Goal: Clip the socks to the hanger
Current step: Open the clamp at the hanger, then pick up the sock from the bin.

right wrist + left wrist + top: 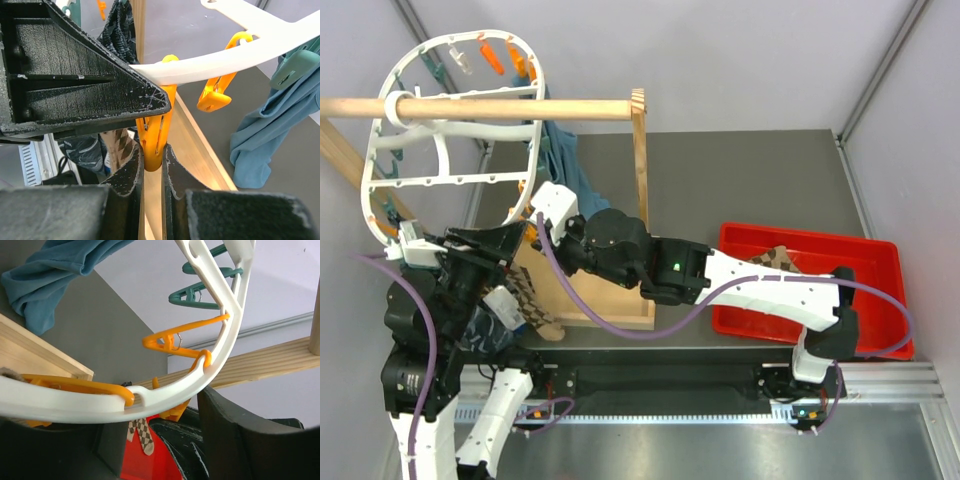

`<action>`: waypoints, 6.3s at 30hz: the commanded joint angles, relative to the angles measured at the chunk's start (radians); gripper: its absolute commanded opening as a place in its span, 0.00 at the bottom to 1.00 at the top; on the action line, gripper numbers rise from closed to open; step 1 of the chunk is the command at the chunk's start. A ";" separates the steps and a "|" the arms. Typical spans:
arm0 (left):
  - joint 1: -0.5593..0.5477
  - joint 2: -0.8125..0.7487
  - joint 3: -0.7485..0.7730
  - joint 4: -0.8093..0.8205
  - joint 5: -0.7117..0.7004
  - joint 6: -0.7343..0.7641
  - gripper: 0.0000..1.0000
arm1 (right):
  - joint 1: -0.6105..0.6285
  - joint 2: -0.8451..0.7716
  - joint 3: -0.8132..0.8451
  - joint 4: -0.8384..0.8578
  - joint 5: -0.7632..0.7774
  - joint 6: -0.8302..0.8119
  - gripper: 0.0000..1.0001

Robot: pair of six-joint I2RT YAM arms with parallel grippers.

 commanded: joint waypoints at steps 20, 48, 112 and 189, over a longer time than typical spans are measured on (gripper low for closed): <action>0.003 0.024 -0.026 0.198 -0.013 0.019 0.00 | 0.012 -0.060 0.003 0.008 -0.052 -0.030 0.16; 0.003 0.017 0.000 0.221 0.072 0.134 0.00 | 0.001 -0.321 -0.204 -0.094 0.112 0.041 0.94; -0.023 -0.033 -0.032 0.209 0.096 0.134 0.00 | -0.976 -1.036 -1.267 -0.080 0.017 0.791 0.02; -0.029 -0.047 -0.043 0.201 0.102 0.127 0.00 | -1.080 -0.582 -1.236 -0.295 -0.018 0.607 0.50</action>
